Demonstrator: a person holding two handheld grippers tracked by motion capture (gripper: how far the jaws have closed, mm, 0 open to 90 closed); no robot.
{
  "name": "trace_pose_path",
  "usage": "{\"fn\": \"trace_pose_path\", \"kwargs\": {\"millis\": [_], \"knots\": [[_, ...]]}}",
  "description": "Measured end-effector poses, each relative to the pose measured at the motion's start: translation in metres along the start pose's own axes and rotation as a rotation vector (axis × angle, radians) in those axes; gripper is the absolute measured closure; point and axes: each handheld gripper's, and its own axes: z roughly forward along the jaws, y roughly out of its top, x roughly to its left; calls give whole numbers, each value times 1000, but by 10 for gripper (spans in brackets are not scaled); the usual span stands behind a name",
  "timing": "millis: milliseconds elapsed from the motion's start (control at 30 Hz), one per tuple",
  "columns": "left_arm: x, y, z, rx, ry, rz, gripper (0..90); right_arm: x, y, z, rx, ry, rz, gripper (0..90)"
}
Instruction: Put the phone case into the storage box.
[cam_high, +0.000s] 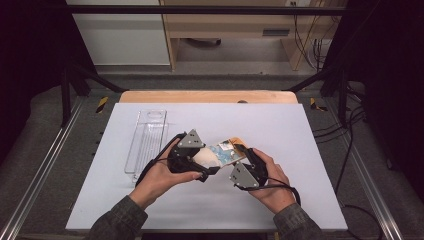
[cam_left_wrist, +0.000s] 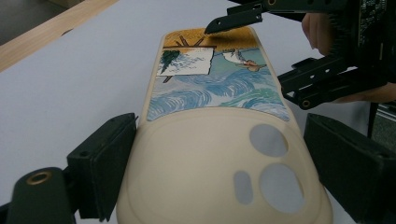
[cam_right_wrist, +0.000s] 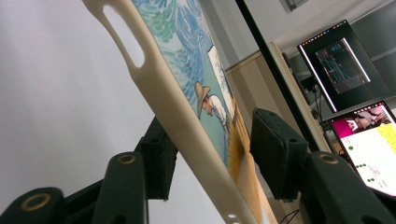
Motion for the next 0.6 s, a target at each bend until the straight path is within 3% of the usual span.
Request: {"fn": "trace_pose_path", "kwargs": {"millis": [600], "knots": [[5, -3, -3, -4, -26, -41, 109, 10, 4, 3, 7, 22, -78, 678]]}}
